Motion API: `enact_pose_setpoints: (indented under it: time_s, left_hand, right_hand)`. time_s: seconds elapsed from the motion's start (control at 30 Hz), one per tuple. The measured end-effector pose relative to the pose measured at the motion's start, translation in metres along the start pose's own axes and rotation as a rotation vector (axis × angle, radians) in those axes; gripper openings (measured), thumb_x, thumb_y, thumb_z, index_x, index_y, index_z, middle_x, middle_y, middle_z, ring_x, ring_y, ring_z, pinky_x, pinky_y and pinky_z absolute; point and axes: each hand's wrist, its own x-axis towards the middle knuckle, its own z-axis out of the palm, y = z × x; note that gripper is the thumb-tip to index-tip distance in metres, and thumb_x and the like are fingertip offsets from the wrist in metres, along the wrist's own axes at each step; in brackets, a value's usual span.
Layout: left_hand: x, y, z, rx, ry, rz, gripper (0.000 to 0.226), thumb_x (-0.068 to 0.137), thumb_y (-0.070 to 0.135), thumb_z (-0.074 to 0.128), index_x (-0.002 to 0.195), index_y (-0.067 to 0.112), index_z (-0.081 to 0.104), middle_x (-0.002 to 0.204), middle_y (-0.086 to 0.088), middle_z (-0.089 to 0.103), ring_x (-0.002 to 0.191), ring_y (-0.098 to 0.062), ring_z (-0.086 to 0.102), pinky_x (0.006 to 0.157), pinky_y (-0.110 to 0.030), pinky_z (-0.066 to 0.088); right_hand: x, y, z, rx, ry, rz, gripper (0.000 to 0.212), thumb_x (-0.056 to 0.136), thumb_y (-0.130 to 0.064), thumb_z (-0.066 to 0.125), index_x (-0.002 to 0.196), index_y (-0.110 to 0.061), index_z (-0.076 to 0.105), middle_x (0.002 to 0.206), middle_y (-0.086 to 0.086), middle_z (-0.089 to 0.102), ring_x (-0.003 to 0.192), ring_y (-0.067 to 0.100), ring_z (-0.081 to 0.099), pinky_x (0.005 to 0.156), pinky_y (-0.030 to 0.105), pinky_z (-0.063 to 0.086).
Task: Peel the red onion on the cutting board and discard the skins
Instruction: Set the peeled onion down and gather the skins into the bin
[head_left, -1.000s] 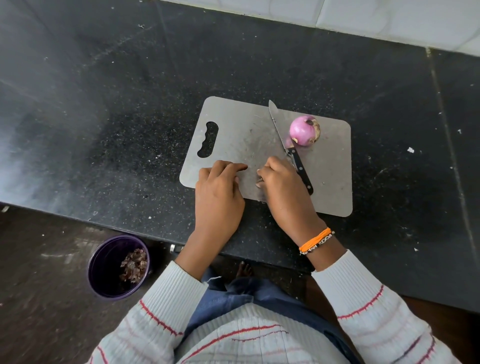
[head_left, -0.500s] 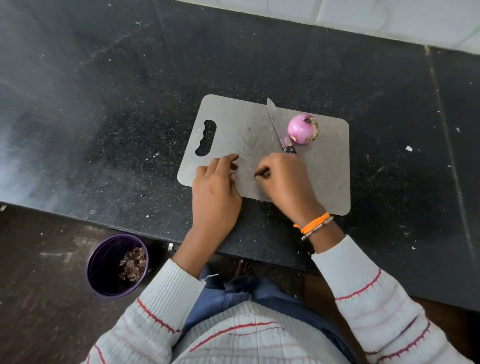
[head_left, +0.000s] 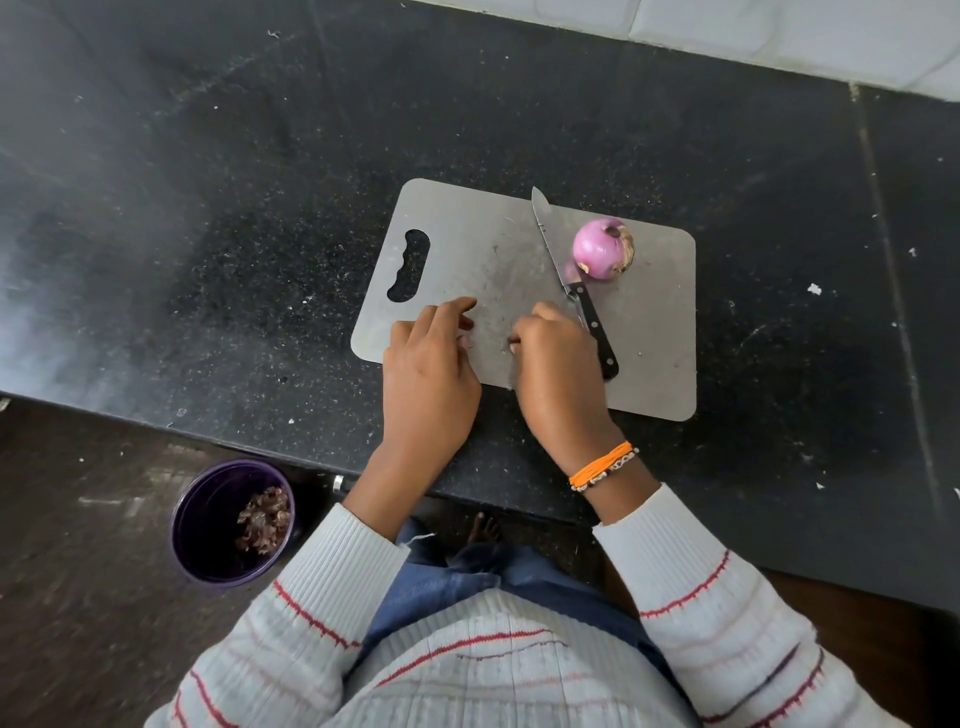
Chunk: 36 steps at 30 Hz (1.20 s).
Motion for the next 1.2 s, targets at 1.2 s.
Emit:
enact_pose_setpoints:
  time_s: [1.2]
  left_hand:
    - [-0.052, -0.058, -0.089, -0.048, 0.218, -0.265, 0.044, 0.083, 0.003, 0.034, 0.121, 0.013, 0.055, 0.107, 0.008, 0.055, 0.099, -0.013, 0.043, 0.082, -0.002, 0.026]
  right_hand:
    - [0.026, -0.117, 0.003, 0.457, -0.331, -0.137, 0.006, 0.072, -0.009, 0.069, 0.074, -0.012, 0.074, 0.071, 0.002, 0.072, 0.073, 0.018, 0.067, 0.070, 0.036, 0.054]
